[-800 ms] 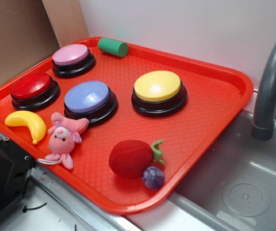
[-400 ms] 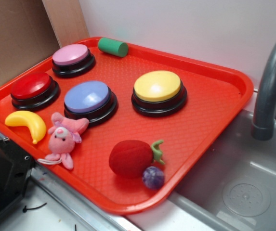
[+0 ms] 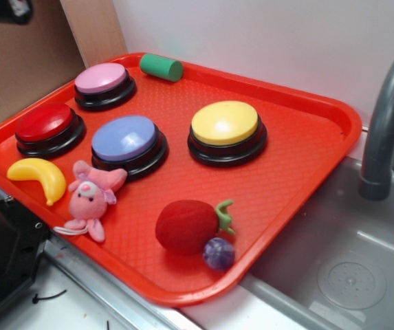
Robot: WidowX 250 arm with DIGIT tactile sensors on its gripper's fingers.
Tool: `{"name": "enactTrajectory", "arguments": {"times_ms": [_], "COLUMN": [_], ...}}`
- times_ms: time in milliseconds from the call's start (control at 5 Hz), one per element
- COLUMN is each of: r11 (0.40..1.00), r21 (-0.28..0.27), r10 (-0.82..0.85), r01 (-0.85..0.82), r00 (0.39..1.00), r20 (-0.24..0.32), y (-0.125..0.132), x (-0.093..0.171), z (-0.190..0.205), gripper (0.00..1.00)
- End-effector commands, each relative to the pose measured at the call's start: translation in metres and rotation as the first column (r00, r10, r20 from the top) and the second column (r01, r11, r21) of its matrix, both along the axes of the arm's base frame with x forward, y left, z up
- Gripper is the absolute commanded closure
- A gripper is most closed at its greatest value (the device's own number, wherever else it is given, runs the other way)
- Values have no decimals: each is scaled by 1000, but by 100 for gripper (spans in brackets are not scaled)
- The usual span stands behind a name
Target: Push the red button.
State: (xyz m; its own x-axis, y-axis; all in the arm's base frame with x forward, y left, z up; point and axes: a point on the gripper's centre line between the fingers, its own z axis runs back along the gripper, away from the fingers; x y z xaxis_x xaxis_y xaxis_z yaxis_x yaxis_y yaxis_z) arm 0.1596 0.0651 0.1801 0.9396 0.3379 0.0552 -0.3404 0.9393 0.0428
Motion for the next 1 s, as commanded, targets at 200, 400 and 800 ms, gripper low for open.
{"name": "enactTrajectory", "arguments": {"times_ms": [200,400,800], "r11": [983,988,992], "r21": [89,81,75], "r10": [159,132,102], "r01": [-158,-130,-99], "r00": [987,991,994], "r20": [-6,-22,-43], "y": [57,54,49], "x": [7,5,4], "z": [-95,-122,-130], "gripper": [0,0,0]}}
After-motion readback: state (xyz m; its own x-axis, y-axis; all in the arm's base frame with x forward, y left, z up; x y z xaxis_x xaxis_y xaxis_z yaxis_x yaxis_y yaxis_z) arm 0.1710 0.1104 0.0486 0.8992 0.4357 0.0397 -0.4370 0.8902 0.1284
